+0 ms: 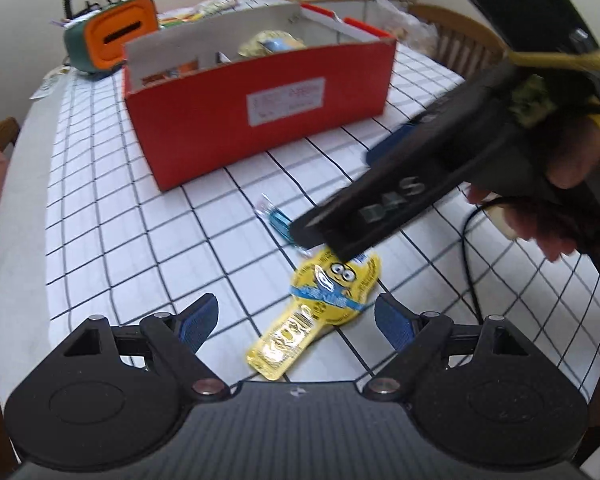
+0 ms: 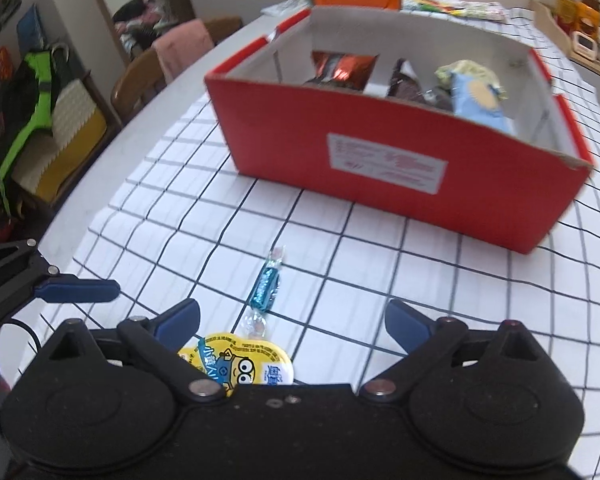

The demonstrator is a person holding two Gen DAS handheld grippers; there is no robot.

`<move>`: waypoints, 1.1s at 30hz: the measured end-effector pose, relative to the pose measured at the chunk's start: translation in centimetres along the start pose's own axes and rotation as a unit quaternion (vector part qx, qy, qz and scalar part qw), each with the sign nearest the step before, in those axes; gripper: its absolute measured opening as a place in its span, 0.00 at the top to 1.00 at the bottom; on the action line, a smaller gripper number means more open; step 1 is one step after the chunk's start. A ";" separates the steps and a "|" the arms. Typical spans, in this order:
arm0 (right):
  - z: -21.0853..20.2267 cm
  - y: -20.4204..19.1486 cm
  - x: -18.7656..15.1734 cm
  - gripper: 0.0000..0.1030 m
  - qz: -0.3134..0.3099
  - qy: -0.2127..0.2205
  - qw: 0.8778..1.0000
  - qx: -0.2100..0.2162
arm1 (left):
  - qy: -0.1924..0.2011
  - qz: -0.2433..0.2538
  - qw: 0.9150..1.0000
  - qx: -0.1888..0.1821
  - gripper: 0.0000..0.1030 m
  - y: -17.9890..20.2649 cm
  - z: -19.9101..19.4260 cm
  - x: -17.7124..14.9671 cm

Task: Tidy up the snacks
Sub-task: 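Withdraw both tools from the box toward the yellow pouch and blue candy, then grasp the yellow Minion pouch with left tool while right tool grasps blue candy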

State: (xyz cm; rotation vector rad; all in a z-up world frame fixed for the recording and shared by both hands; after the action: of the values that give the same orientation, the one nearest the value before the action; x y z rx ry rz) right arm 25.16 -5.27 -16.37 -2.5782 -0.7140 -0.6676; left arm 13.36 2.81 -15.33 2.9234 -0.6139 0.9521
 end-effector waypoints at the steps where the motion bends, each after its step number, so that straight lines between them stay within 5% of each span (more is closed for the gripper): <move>1: 0.4 -0.2 0.0 0.06 -0.006 -0.005 1.000 -0.001 | -0.002 0.007 1.000 0.002 0.17 0.3 0.2 0.0; 9: 2.7 -1.1 0.0 0.22 -0.049 -0.025 0.998 -0.010 | -0.017 0.030 0.999 0.007 0.17 1.3 1.7 0.2; 19: 3.3 -2.2 0.1 0.55 -0.113 -0.018 0.993 -0.025 | -0.027 0.047 0.999 0.011 0.17 1.6 2.9 0.5; 26: 3.2 -2.0 0.1 0.79 -0.119 -0.014 0.993 -0.016 | -0.030 0.058 0.998 0.009 0.17 1.8 3.6 0.9; 33: 2.9 -0.6 0.2 0.89 -0.093 -0.008 0.996 -0.004 | -0.039 0.064 0.997 0.002 0.17 1.8 4.4 1.2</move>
State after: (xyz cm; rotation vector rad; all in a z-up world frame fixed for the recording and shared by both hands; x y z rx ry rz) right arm 26.02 -3.36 -18.47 -2.5484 -0.9662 -0.7068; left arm 16.09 0.12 -18.47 2.9673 -0.8116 0.8538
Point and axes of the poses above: each gripper's, at about its wrist camera, not at the fingertips, and z roughly the way its jaws point, y to its right, x to its top, the point moved 4 cm from there along z, roughly the way its jaws point, and after that the axes turned 9 degrees about z, right-handed, at the moved point
